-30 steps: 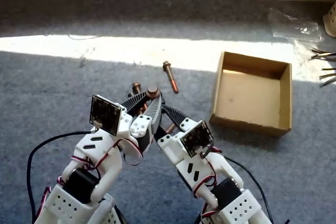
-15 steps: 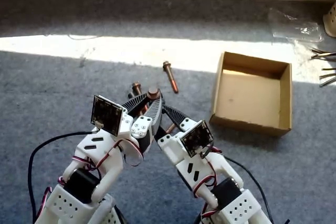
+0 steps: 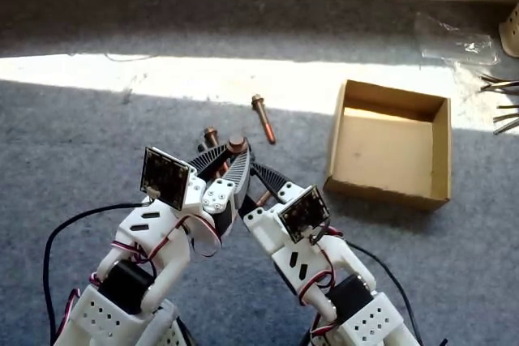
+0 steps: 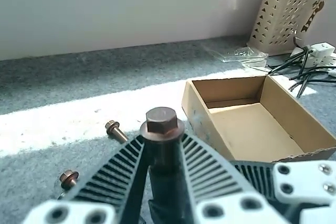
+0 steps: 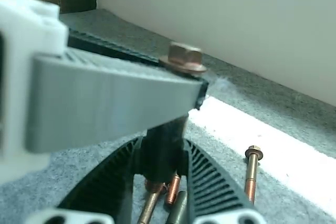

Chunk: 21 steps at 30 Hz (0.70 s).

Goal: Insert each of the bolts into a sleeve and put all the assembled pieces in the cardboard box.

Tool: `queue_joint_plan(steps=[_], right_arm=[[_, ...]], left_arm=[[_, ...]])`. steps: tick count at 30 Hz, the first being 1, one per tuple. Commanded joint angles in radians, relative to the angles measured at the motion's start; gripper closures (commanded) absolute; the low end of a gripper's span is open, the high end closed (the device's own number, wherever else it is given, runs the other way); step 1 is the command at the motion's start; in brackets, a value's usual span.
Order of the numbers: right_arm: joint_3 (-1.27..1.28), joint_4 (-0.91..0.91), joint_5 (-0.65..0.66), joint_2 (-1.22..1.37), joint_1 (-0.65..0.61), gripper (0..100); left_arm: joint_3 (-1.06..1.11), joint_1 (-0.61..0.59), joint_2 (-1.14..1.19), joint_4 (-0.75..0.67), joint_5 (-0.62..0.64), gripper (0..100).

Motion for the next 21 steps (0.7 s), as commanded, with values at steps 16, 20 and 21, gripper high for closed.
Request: queue_joint_plan(steps=[16,20,21], right_arm=[[0.127,-0.002,0.011,-0.016,-0.002,99.4],[0.125,-0.002,0.011,-0.016,-0.002,99.4],[0.125,-0.002,0.011,-0.016,-0.002,99.4]], left_arm=[[0.027,-0.035,-0.002,-0.018,0.017,85],[0.025,-0.035,-0.002,-0.018,0.017,85],[0.024,-0.035,-0.002,-0.018,0.017,85]])
